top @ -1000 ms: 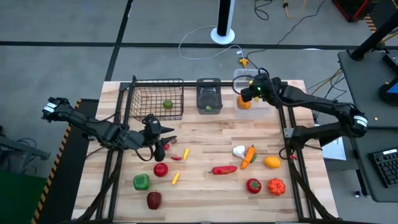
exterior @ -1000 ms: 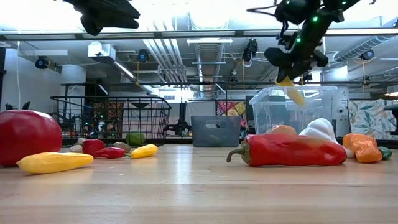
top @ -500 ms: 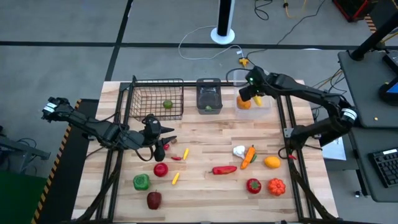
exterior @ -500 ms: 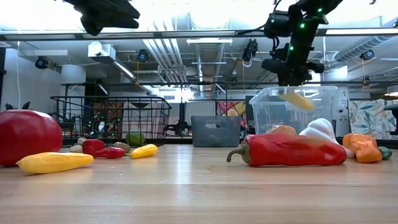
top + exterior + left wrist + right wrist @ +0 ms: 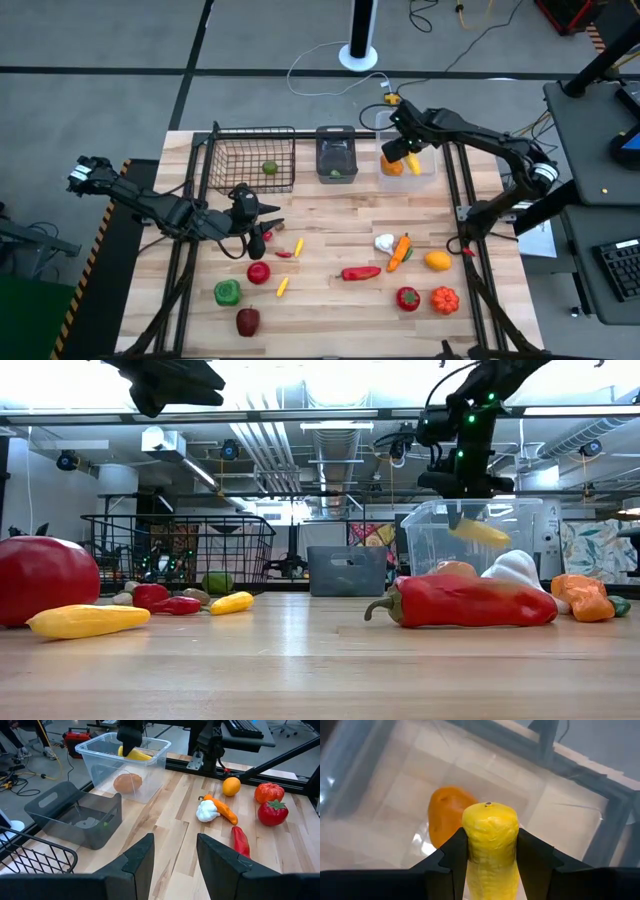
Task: Sort produce into baskets
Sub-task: Put the corn into the transparent bin, then put the small red chili pepper into the black bin
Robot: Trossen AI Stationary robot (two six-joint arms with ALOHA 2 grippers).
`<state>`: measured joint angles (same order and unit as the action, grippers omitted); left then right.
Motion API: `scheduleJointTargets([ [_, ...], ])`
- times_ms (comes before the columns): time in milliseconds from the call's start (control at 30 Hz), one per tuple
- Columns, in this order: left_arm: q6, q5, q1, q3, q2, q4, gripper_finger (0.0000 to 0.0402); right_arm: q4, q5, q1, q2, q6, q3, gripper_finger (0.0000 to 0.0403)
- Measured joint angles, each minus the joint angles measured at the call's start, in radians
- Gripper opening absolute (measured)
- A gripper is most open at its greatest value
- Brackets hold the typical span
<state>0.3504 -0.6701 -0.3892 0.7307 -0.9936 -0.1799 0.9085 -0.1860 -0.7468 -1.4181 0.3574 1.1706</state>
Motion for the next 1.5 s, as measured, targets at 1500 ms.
scheduleJointTargets([
  [1500,0.009,0.044,0.0,0.0,0.0,-0.002,0.0131,-0.054,0.055,-0.006,-0.039,-0.238,-0.002,0.021],
])
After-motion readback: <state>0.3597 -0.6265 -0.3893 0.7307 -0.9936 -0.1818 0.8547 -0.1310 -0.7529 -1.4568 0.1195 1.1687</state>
